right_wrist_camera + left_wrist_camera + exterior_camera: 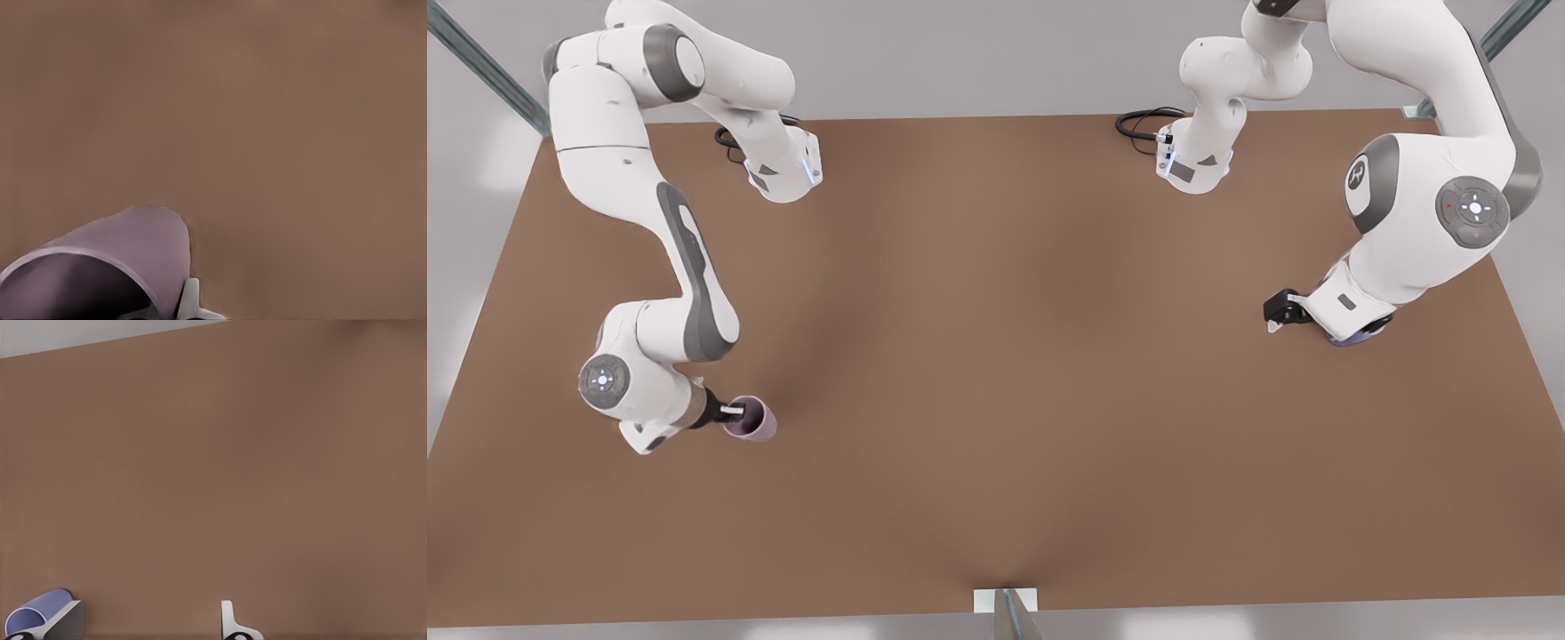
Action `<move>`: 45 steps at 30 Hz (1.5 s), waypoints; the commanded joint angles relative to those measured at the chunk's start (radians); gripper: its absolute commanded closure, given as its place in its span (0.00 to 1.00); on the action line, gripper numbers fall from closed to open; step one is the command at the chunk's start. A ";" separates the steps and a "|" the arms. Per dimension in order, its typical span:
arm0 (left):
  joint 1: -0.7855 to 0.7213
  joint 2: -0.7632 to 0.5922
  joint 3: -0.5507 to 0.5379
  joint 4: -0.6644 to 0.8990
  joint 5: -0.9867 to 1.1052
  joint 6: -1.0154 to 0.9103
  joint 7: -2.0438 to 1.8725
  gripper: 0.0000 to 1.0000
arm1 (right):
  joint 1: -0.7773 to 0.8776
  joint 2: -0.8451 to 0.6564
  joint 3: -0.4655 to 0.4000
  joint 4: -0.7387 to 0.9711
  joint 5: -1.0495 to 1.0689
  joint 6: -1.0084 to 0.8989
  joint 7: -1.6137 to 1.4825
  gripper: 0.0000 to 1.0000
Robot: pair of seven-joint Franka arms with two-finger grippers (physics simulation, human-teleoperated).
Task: Stack the cups, with the pink cup at the bottom and the purple cup at the top
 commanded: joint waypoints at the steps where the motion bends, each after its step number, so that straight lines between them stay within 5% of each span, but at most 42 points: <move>1: 0.000 -0.001 0.000 0.001 0.001 0.000 0.006 0.00 | 0.089 -0.003 0.002 0.053 -0.002 -0.087 0.355 0.79; 6: 0.000 -0.002 0.002 0.001 0.001 -0.002 0.011 0.00 | 0.186 0.011 0.031 0.110 0.004 -0.070 0.502 0.79; 13: 0.023 0.026 0.079 -0.025 -0.001 -0.019 0.006 0.00 | 0.525 0.382 0.008 0.711 -0.051 -0.208 0.844 0.79; 15: 0.026 0.024 0.082 -0.048 0.002 0.011 0.011 0.00 | 0.563 0.433 -0.006 0.769 -0.051 -0.193 0.945 0.79; 24: 0.339 0.091 0.116 -0.265 0.053 0.330 0.406 0.00 | 0.660 0.540 -0.012 0.826 -0.051 -0.090 1.054 0.79; 33: 0.380 0.087 0.203 -0.401 0.051 0.316 0.532 0.00 | 0.687 0.565 -0.014 0.825 -0.053 -0.047 1.099 0.73; 34: 0.380 0.090 0.206 -0.403 0.050 0.323 0.529 0.00 | 0.687 0.574 -0.014 0.826 -0.053 -0.046 1.100 0.69; 35: 0.391 0.096 0.212 -0.416 0.051 0.374 0.528 0.00 | 0.687 0.577 -0.014 0.826 -0.053 -0.046 1.100 0.24; 36: 0.397 0.098 0.212 -0.455 0.051 0.420 0.523 0.00 | 0.689 0.578 -0.015 0.826 -0.053 -0.046 1.114 0.00; 45: 0.414 0.134 0.218 -0.521 0.051 0.518 0.528 0.00 | 0.638 0.479 -0.012 0.817 -0.049 -0.113 1.068 0.00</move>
